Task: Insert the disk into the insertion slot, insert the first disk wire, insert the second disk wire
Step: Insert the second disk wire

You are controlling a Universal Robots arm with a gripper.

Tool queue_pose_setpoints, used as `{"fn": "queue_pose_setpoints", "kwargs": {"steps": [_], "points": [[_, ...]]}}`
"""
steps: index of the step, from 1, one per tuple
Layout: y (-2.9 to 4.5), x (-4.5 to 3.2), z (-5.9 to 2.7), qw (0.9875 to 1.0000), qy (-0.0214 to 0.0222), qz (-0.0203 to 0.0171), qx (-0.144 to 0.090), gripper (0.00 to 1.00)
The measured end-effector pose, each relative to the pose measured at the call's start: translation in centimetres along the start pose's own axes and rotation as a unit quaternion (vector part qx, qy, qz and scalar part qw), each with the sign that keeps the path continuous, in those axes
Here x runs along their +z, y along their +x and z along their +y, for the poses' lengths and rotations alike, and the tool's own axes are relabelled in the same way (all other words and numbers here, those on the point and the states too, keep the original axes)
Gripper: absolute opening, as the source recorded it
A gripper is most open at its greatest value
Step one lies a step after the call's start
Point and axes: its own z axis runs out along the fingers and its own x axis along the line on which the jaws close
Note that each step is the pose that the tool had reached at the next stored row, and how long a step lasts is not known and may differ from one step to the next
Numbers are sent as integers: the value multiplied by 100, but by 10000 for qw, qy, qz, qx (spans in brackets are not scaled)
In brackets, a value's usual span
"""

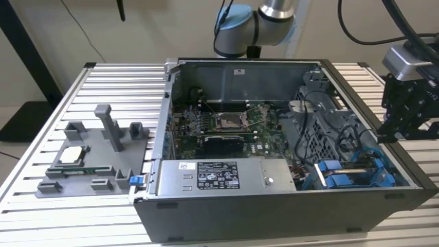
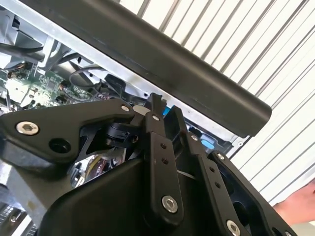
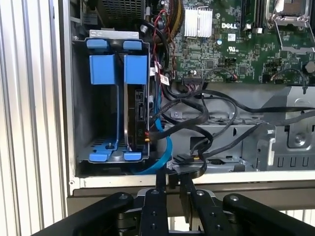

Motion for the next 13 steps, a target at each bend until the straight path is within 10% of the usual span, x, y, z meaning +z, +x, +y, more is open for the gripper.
{"fn": "queue_pose_setpoints", "kwargs": {"steps": [13], "points": [[25,20,2,9999,22,-139,-2,100]]}}
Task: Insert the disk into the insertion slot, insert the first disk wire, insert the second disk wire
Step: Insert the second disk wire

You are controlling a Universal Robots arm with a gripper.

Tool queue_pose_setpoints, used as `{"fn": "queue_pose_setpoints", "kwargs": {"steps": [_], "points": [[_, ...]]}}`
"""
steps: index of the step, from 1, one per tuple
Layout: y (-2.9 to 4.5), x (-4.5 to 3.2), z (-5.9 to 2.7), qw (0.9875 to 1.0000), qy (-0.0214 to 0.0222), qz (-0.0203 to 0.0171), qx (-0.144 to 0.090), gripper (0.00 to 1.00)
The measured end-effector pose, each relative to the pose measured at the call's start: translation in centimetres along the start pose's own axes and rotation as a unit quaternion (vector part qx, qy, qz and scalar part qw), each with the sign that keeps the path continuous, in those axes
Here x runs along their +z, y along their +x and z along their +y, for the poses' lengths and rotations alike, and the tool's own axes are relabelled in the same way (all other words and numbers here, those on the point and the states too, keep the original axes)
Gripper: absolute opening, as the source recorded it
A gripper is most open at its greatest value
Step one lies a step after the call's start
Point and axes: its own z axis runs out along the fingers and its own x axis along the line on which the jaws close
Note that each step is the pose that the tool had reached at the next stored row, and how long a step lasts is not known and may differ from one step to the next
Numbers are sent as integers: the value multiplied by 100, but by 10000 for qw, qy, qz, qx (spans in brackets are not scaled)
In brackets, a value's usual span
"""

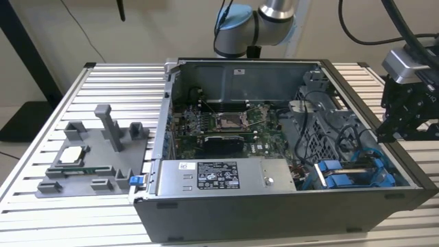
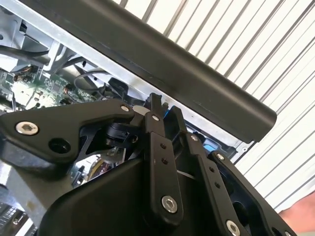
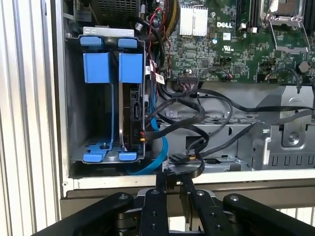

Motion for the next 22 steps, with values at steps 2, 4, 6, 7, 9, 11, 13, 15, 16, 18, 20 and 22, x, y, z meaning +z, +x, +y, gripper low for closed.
{"fn": "queue_pose_setpoints", "kwargs": {"steps": [2,4,6,7,9,11,13,15,16,18,20,22], "points": [[9,2,0,10000,0,-2,0,100],[14,8,1,10000,0,-4,0,100],[19,15,2,10000,0,-3,0,100],[20,21,2,10000,0,-4,0,100],[22,26,3,10000,1,-3,0,100],[22,28,3,10000,2,-3,0,100],[22,30,3,10000,4,-5,0,100],[23,31,4,10000,6,-6,0,100],[23,32,4,10000,7,-7,-1,100],[23,32,4,10000,7,-7,-1,0],[23,32,4,10000,7,-7,0,0],[23,32,4,10000,7,-7,-1,0]]}}
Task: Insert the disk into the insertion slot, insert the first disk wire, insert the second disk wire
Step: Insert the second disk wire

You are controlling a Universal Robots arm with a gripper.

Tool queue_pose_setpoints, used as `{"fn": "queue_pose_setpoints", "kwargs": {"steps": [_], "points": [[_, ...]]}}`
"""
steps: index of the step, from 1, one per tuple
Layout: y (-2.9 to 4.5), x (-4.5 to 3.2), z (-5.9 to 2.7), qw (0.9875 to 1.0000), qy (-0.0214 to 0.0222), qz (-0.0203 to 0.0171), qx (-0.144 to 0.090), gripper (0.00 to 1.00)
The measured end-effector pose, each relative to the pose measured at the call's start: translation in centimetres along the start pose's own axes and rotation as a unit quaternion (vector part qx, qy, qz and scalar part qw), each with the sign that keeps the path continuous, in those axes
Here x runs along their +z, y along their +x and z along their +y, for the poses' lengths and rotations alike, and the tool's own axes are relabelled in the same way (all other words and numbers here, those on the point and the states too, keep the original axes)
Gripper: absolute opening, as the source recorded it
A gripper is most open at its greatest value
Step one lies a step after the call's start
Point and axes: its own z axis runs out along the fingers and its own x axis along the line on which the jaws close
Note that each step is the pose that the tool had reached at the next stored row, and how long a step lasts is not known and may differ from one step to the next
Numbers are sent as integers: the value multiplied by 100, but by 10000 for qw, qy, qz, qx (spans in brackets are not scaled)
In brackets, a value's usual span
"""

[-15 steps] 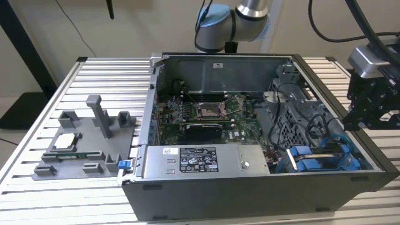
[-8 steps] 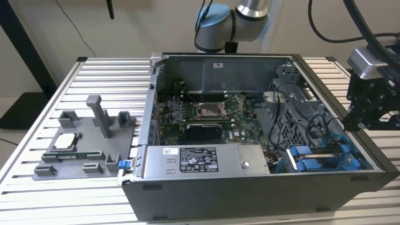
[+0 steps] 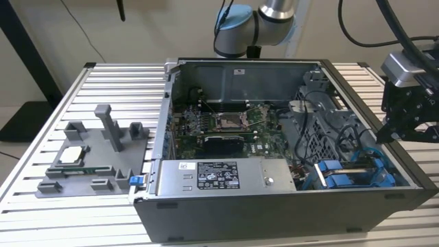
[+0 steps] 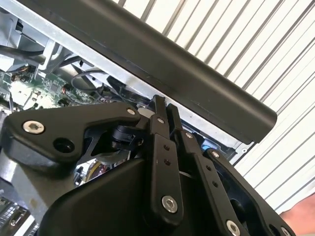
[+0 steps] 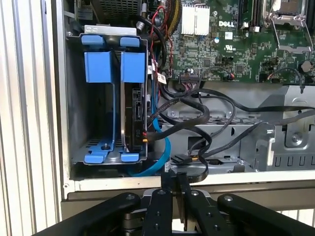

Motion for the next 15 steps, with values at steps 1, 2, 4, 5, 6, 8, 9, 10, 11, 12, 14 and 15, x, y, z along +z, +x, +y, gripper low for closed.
{"fn": "queue_pose_setpoints", "kwargs": {"steps": [1,2,4,5,6,8,9,10,11,12,14,15], "points": [[0,0,0,10000,0,0,0,0],[0,0,0,10000,0,0,0,0],[0,0,0,10000,0,0,0,0],[0,1,0,10000,0,0,0,0],[0,1,0,10000,0,0,0,0],[0,1,0,10000,0,0,0,0],[0,1,0,10000,0,0,0,0],[0,1,0,10000,0,0,0,0],[0,1,0,10000,0,0,0,0],[0,1,0,10000,-1,-1,0,0],[-2,-17,-1,10000,-3,-2,1,0],[-4,-32,-1,10000,-3,-1,1,0]]}}
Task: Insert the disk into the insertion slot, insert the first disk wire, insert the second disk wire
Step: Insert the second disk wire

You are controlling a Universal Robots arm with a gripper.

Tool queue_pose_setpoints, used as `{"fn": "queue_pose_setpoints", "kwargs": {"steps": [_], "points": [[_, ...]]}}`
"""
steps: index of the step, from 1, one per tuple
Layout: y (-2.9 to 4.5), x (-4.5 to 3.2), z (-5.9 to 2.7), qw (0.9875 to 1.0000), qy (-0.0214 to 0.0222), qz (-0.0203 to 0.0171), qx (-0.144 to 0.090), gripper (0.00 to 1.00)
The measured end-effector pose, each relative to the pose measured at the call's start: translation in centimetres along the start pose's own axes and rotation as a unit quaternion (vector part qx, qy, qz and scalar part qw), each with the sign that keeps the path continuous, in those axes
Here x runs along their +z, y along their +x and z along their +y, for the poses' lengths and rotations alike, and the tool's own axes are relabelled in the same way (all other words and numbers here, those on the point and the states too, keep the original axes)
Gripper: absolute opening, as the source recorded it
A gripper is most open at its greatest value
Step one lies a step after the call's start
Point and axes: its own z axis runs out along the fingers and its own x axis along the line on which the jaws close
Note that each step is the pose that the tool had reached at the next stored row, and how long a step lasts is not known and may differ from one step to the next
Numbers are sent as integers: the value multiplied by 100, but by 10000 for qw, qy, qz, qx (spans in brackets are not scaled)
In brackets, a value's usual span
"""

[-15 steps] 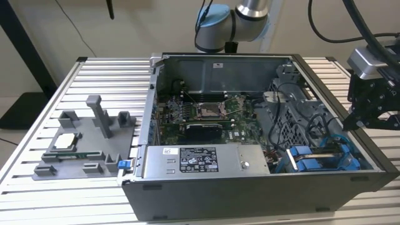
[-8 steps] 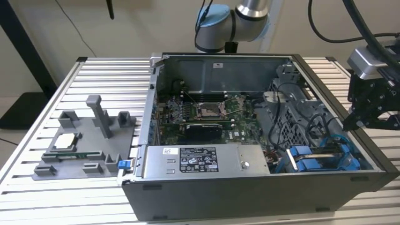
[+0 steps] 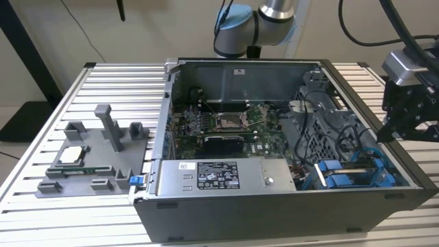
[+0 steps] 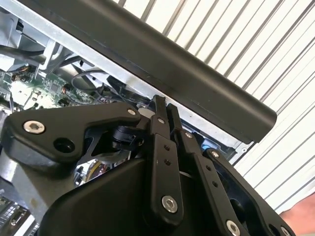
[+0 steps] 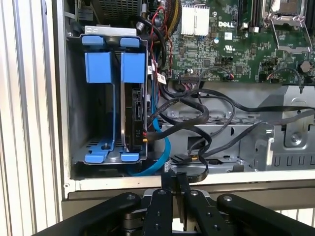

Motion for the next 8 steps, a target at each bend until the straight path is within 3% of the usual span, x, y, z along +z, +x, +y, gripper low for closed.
{"fn": "queue_pose_setpoints", "kwargs": {"steps": [8], "points": [[-16,-88,13,10000,0,1,0,0]]}}
